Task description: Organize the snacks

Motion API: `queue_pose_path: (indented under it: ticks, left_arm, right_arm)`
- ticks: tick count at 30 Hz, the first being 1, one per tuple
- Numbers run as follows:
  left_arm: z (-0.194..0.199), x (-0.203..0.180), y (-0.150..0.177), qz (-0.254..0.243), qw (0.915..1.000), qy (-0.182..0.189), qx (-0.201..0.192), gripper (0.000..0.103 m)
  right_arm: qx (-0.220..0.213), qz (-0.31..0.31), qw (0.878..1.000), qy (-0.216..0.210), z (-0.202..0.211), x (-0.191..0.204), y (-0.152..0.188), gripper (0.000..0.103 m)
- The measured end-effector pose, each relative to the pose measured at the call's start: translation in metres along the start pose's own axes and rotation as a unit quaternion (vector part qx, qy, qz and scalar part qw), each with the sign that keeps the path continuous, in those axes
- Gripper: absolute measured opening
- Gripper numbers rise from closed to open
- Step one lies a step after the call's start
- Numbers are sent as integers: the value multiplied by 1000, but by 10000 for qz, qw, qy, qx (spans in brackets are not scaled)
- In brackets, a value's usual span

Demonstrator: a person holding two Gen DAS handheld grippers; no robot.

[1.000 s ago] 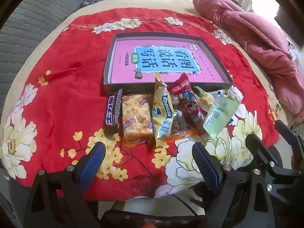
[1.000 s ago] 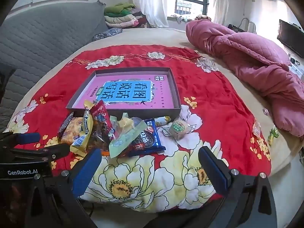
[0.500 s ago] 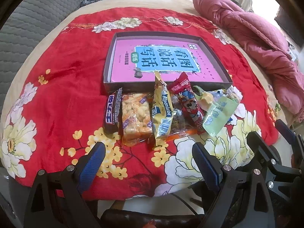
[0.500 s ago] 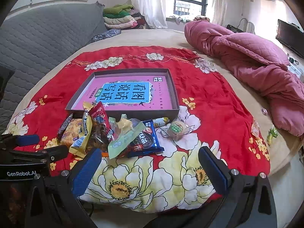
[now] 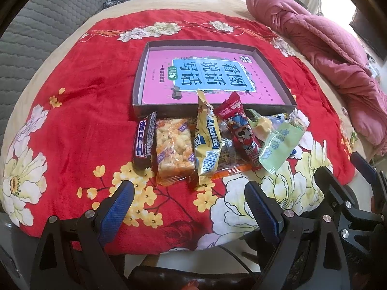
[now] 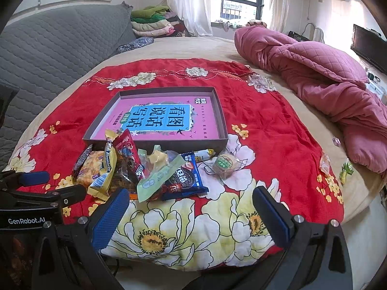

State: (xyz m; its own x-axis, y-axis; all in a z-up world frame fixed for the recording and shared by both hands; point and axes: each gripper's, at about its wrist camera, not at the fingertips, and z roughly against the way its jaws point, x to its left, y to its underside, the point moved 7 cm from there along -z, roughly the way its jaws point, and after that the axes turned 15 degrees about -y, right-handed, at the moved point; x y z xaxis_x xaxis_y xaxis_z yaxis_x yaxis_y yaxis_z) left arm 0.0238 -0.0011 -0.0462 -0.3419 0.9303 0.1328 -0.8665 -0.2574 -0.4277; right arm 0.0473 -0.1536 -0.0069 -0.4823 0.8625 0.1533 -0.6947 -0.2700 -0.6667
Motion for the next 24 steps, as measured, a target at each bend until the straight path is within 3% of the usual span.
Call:
queue_pose_path:
  ticks: [24]
  left_arm:
    - [-2, 0, 1, -2, 10000, 5, 23, 93]
  right_arm:
    - [21, -20, 10000, 1, -1, -1, 1, 102]
